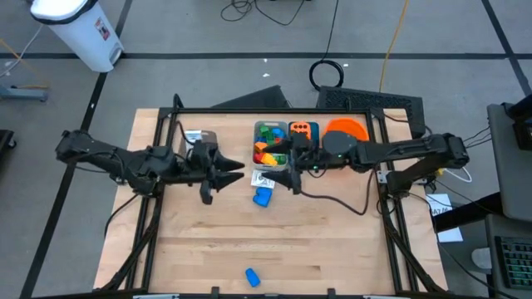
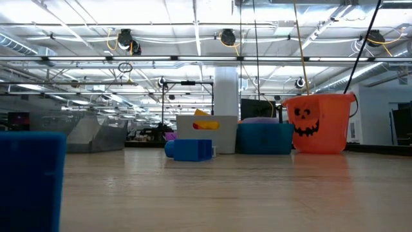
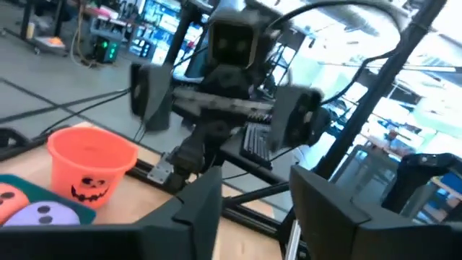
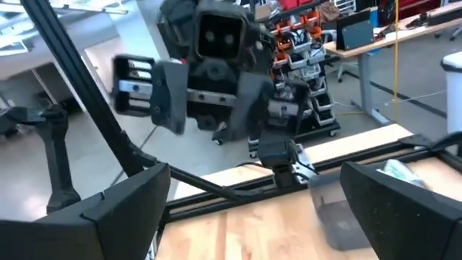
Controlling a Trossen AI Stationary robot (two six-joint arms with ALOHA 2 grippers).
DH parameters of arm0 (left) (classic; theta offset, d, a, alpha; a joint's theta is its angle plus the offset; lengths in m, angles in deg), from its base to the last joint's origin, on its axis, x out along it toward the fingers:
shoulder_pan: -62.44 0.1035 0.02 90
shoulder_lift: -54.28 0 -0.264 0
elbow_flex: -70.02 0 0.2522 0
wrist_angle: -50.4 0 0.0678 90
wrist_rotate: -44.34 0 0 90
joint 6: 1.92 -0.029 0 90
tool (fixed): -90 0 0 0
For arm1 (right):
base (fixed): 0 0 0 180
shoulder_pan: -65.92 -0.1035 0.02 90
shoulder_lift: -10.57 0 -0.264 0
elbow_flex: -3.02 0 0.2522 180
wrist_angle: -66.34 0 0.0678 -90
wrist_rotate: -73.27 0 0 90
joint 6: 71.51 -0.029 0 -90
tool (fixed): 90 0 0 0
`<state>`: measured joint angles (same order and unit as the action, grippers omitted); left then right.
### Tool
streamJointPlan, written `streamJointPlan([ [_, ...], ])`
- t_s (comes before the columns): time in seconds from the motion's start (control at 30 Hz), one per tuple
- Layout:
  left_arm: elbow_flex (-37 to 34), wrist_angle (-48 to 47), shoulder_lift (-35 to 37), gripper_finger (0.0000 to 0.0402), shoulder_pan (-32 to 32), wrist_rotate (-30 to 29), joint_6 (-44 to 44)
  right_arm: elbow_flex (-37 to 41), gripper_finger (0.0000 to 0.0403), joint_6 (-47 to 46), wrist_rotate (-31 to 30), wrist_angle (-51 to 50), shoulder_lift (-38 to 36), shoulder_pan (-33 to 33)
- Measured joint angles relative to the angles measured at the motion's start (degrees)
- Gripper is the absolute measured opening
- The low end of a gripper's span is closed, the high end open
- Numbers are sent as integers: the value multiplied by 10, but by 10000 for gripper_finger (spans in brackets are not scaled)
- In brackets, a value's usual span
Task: Pick & Place Toys
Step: Put the blue game piece into the gray bin
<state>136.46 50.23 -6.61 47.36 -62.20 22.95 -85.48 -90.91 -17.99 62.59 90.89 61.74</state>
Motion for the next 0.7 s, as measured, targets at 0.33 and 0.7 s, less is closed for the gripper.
streamJointPlan([
  [0.33, 0, 46, -101, 280, 15, 50, 72, 0, 396, 25, -1, -165, -81, -2],
  [0.7, 29, -41, -216, 283, -29, 4, 126, 10, 396, 17, -35, -318, -141, -45],
])
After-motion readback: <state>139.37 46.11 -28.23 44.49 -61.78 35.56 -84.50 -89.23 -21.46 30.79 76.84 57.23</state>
